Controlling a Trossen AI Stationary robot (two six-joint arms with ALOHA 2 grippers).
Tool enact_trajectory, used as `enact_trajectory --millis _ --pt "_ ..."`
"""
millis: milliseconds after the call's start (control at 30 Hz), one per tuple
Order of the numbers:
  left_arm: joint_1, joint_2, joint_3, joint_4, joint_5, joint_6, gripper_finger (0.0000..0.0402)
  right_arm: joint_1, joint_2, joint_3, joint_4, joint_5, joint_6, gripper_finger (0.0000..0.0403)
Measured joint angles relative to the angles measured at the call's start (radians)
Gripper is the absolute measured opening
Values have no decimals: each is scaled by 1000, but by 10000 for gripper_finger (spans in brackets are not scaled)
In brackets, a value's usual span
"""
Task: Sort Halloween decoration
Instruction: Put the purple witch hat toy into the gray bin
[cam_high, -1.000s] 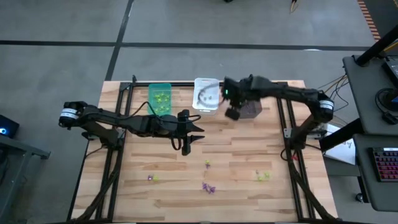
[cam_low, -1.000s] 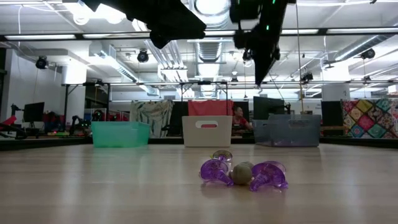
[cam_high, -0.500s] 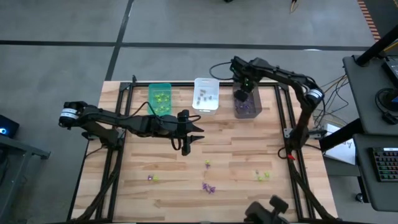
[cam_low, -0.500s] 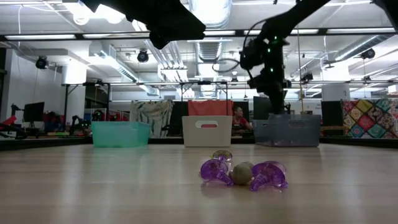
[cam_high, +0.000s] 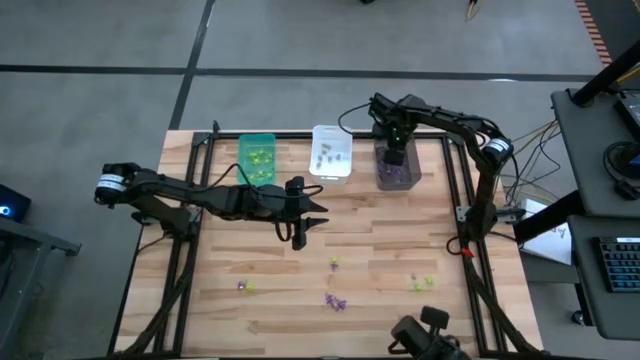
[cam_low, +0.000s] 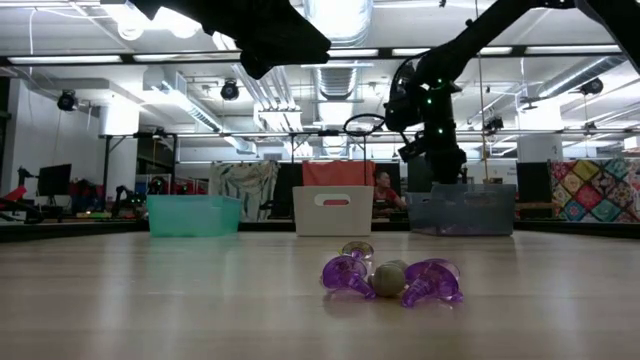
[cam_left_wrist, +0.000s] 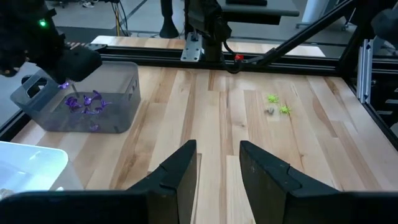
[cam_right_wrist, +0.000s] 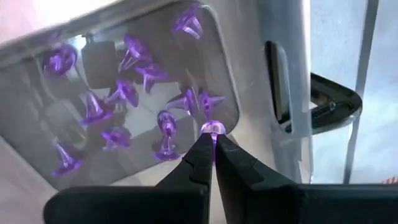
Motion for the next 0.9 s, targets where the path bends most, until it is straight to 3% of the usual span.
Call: enact_trajectory --millis 433,900 --pt "0 0 0 0 0 -2 104 3 -8 -102 93 -57 -91 9" --pt "0 0 0 10 0 -4 104 3 -8 -120 173 -109 -98 9"
